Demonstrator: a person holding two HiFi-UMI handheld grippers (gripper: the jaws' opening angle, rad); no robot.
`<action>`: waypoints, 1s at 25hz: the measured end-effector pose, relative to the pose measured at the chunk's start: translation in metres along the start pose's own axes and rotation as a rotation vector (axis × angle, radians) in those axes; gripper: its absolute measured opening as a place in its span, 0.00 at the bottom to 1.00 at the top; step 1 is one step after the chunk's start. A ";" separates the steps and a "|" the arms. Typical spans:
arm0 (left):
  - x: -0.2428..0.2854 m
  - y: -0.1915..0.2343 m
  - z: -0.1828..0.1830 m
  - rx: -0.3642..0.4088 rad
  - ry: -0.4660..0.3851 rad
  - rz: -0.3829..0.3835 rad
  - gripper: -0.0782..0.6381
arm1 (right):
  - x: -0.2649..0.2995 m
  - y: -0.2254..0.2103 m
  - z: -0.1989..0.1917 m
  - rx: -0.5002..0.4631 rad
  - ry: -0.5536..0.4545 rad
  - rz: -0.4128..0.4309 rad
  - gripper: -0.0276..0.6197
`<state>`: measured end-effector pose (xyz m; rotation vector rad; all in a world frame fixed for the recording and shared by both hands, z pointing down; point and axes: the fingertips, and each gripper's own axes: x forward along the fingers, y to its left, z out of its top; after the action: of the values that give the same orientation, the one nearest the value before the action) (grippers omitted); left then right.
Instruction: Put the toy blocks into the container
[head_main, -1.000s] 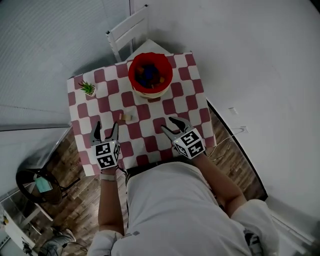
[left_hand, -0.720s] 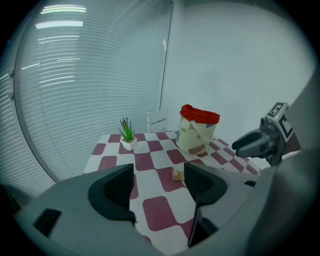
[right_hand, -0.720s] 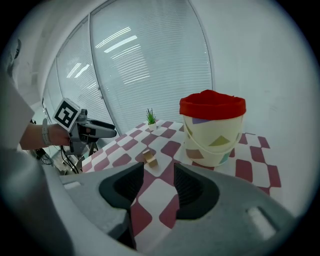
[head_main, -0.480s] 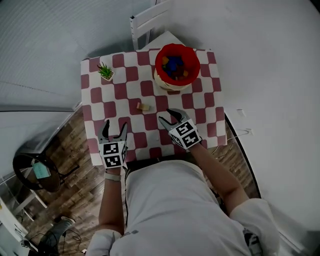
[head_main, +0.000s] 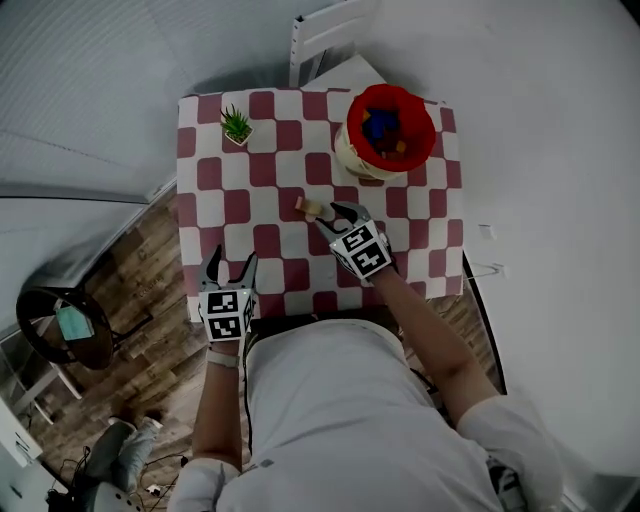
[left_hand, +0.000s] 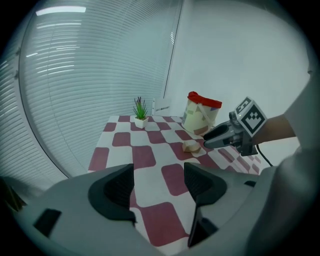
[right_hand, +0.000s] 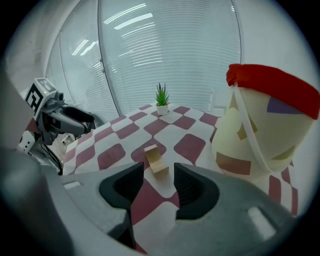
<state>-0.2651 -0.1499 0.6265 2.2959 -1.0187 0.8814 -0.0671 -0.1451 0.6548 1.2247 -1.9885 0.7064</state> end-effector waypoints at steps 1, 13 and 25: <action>-0.001 0.002 -0.004 -0.006 0.006 0.000 0.52 | 0.006 0.000 0.000 -0.002 0.012 0.002 0.31; 0.011 0.006 -0.034 -0.059 0.041 -0.024 0.52 | 0.045 0.003 0.001 -0.082 0.110 0.025 0.32; 0.016 0.007 -0.035 -0.035 0.047 -0.062 0.52 | 0.049 0.004 -0.009 -0.113 0.116 0.003 0.29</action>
<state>-0.2753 -0.1394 0.6628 2.2545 -0.9302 0.8821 -0.0840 -0.1632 0.6982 1.0893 -1.9086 0.6426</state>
